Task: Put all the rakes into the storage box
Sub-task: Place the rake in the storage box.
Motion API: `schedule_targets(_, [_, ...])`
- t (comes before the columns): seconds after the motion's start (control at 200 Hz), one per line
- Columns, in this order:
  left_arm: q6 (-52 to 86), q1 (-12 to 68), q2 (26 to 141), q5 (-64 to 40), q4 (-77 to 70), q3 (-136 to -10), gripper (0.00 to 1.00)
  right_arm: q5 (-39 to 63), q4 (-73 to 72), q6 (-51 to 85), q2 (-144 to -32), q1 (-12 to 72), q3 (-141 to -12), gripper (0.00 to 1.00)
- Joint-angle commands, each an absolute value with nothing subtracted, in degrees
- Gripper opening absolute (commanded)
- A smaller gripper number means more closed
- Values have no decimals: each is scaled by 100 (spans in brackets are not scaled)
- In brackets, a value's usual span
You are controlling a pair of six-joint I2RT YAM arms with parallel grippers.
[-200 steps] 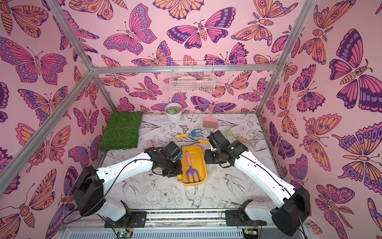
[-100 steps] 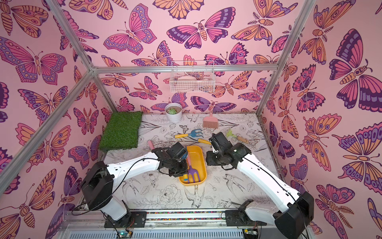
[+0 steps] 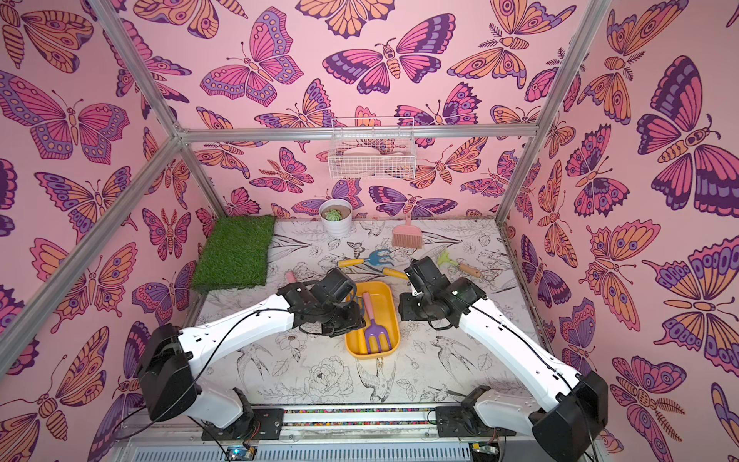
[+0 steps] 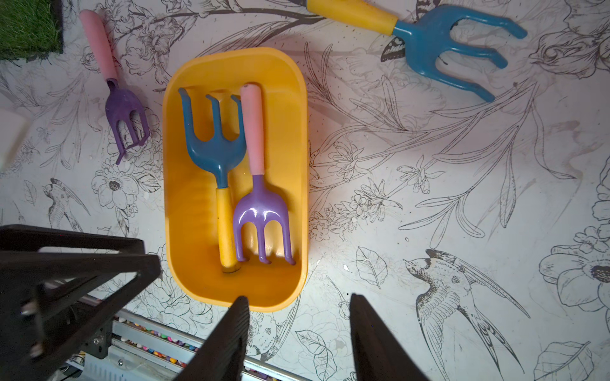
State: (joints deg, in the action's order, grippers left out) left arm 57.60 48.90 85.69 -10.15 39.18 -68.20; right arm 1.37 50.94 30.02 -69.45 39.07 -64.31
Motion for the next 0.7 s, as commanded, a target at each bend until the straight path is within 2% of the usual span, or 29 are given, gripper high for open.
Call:
schedule_targets(0.0, [5467,4618,8236,-708,4332,-6882,51,-36,5044,3076,-7061,3868,-6650,53])
schedule_targets(0.305, [4732,3411,7763,-773,4875,-6728,50,-555,4762,3224,-7142,3875,-6860,56])
schedule_targets(0.491, [4081,2629,7833,-782,5117,-6724,50,232,4669,3057,-7421,3869,-6998,54])
schedule_targets(0.696, [3406,1896,8334,-653,5192,-6930,54,521,4482,3128,-7591,3870,-6996,55])
